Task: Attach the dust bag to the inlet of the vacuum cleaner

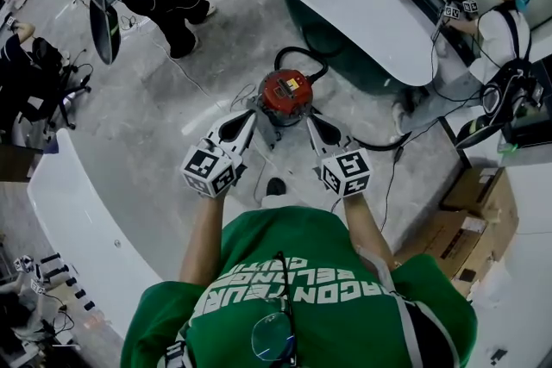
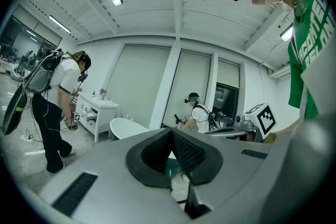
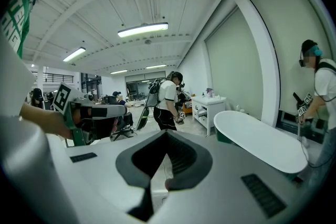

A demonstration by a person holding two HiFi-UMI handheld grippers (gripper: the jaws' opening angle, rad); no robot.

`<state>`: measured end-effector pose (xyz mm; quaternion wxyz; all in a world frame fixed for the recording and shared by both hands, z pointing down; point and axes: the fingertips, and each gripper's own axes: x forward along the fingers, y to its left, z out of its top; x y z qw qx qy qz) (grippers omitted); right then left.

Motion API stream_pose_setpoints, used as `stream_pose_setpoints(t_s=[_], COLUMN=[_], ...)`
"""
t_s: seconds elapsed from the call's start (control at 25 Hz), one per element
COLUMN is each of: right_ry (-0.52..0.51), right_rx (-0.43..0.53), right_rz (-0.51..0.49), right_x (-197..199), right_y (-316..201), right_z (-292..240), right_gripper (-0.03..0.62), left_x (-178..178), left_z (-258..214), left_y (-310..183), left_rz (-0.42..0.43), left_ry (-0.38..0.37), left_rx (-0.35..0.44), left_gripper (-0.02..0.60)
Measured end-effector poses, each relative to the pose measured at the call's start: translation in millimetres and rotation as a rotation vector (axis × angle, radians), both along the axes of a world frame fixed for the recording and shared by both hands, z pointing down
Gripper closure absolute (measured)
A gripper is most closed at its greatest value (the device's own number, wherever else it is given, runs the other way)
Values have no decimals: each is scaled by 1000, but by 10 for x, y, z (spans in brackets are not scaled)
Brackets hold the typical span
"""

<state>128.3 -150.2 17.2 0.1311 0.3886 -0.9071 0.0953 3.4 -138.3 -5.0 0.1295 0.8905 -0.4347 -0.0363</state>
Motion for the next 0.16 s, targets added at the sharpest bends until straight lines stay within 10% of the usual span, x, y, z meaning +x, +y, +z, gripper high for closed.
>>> stream_pose_setpoints(t_s=[0.16], right_ry=[-4], right_rx=[-1], right_rz=[3], right_x=[-1], right_y=[-32], right_z=[-9], right_gripper=[586], left_x=[12], left_z=[-23], left_y=[-19], left_rz=[2], left_ry=[11], left_rx=[-1], left_gripper=[578])
